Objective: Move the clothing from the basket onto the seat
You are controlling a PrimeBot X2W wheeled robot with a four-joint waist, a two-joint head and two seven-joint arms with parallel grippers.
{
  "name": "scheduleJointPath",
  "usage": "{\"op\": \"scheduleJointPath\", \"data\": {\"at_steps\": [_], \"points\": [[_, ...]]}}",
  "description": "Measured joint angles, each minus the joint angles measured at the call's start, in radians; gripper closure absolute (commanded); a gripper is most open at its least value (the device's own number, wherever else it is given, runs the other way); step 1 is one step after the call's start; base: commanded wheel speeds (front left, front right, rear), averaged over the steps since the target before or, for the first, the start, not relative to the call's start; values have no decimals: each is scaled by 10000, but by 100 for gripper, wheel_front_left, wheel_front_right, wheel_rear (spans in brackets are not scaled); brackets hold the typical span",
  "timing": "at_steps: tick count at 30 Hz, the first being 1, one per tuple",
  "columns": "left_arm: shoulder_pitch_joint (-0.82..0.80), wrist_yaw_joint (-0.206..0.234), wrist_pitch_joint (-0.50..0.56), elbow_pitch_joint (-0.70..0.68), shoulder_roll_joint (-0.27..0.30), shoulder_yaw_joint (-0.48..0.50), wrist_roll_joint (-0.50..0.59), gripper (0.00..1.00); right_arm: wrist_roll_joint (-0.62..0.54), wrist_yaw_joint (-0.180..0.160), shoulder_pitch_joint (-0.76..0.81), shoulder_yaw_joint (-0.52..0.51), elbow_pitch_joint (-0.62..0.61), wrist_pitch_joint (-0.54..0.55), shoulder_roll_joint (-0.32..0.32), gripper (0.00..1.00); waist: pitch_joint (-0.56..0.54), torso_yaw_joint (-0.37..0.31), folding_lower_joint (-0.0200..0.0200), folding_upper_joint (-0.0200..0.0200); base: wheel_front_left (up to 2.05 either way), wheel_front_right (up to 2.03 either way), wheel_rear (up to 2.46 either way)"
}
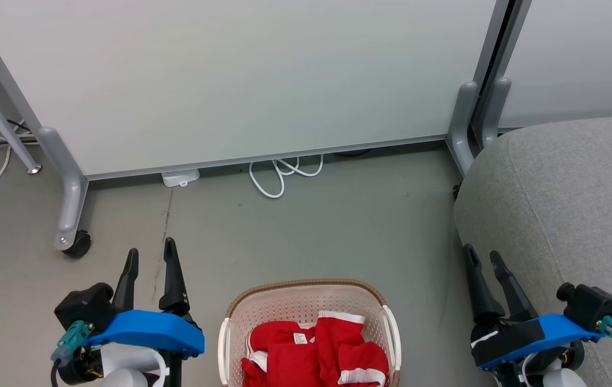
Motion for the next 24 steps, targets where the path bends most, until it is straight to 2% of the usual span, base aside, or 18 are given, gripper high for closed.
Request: {"op": "scheduleJointPath", "data": {"at_steps": [8,24], "points": [[-52,35,-194,-27,123,-341,786,0,-855,2,-118,138,33,-209,-8,0,25,19,0,0,0,0,0],[-77,-368,-579,-92,188,-800,2192,0,-2307,2,-161,401,77,-581,-17,0,68,89,0,0,0,0,0]]}}
